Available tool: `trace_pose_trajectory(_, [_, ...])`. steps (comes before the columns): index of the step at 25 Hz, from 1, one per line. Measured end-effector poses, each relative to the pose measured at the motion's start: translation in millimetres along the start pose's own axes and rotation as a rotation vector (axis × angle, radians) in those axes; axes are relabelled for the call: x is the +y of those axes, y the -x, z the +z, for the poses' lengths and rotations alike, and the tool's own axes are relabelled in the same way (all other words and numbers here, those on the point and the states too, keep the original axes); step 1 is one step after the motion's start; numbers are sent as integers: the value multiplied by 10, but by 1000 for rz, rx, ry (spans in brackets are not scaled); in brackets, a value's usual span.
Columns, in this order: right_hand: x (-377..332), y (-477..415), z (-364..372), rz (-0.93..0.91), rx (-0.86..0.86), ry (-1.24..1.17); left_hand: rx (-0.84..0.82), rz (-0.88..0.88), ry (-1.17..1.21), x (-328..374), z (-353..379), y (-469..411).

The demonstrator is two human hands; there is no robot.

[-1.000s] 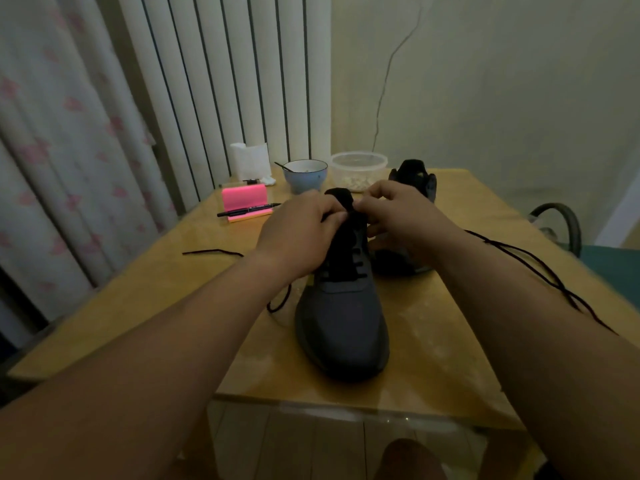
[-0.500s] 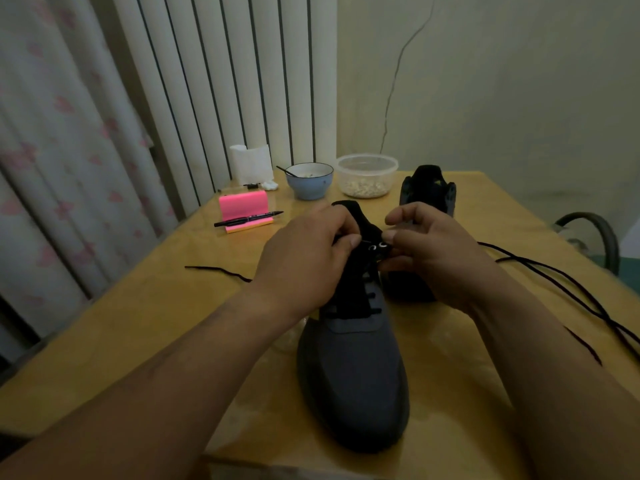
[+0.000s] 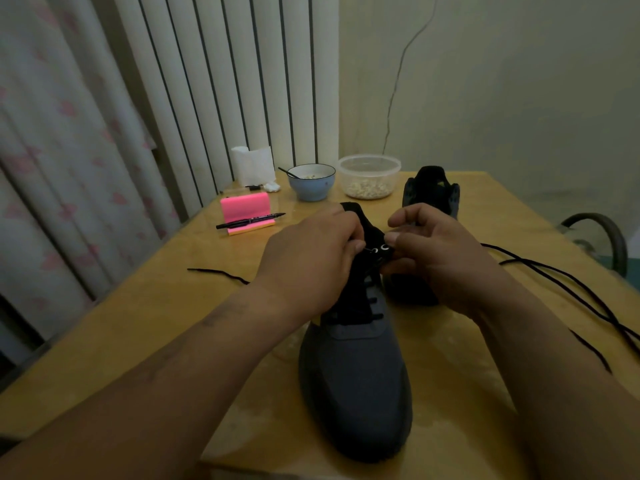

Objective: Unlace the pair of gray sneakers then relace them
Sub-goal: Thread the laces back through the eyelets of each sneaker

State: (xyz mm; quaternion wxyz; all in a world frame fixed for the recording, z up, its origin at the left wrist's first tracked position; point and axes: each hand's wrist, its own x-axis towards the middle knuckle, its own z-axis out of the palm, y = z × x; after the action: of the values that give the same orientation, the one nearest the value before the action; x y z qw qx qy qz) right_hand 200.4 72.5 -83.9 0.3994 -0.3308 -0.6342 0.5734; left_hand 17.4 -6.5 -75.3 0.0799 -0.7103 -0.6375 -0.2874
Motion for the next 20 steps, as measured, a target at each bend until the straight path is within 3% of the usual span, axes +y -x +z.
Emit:
trace_pose_trajectory(9, [-30, 55, 28, -49, 46, 129, -7, -7, -40, 24, 17, -39])
trace_pose_trajectory(14, [-61, 111, 35, -178, 45, 677, 7, -28, 46, -16, 32, -18])
trace_pose_trajectory(20, [-36, 160, 55, -175, 61, 720, -71, -40, 84, 12, -75, -36])
